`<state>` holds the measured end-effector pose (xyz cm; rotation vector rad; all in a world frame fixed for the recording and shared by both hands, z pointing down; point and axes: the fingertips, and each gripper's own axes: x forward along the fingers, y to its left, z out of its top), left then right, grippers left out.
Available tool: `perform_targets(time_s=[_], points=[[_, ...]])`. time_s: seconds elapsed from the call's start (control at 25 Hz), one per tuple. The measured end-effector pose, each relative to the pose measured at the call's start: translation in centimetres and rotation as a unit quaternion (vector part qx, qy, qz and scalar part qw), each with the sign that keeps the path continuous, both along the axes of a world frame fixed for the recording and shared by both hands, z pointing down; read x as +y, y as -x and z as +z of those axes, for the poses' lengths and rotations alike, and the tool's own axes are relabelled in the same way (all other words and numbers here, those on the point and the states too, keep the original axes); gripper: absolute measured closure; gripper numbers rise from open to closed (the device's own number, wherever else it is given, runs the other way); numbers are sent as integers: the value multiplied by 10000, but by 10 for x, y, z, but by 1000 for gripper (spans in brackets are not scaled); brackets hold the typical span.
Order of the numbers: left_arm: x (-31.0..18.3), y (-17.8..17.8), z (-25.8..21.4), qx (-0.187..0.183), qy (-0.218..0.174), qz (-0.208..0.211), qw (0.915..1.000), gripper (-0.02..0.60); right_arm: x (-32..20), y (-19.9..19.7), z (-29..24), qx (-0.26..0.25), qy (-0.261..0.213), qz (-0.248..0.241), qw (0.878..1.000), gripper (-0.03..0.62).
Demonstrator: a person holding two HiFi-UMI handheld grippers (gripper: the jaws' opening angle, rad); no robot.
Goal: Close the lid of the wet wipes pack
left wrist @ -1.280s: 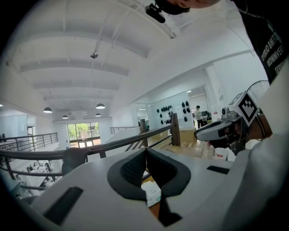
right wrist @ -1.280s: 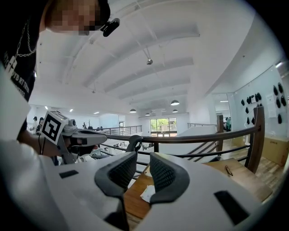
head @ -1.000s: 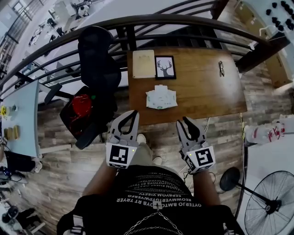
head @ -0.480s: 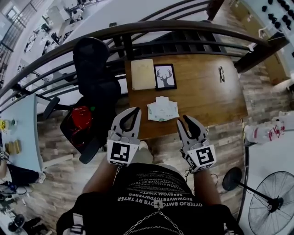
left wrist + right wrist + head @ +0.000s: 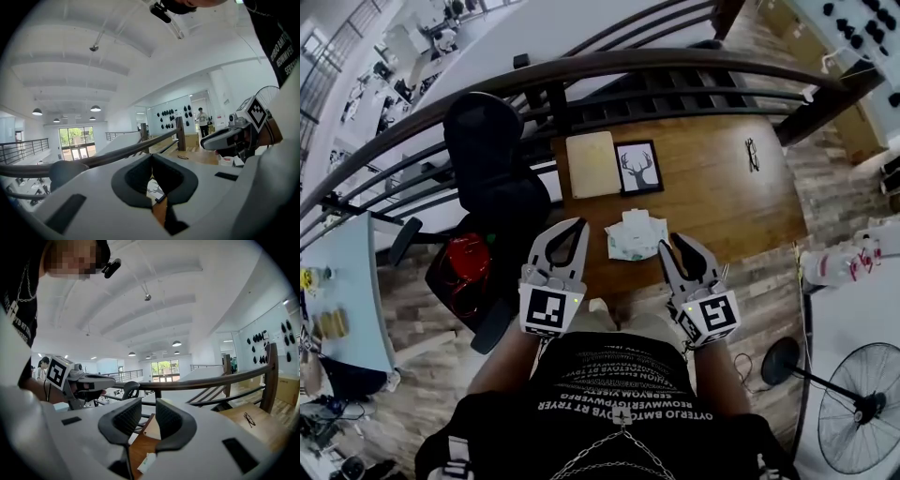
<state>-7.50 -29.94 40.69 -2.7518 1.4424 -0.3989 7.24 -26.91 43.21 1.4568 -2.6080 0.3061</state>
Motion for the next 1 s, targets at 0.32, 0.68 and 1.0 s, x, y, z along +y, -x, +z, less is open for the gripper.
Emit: perform_targets(time_s=[0.32,0.68,1.0], points=[[-7,-4,13,-62,158,63,9998,554,-6,-8,20,-12,276,48,9996,490],[-24,-22,36,-153,363,-86,9992,554,-32,-25,57,-58,677,-232,9974,487],[-37,-44,61,-150,586,-150,9981,554,-52,-37,101,99,1027,-509,9934,487]])
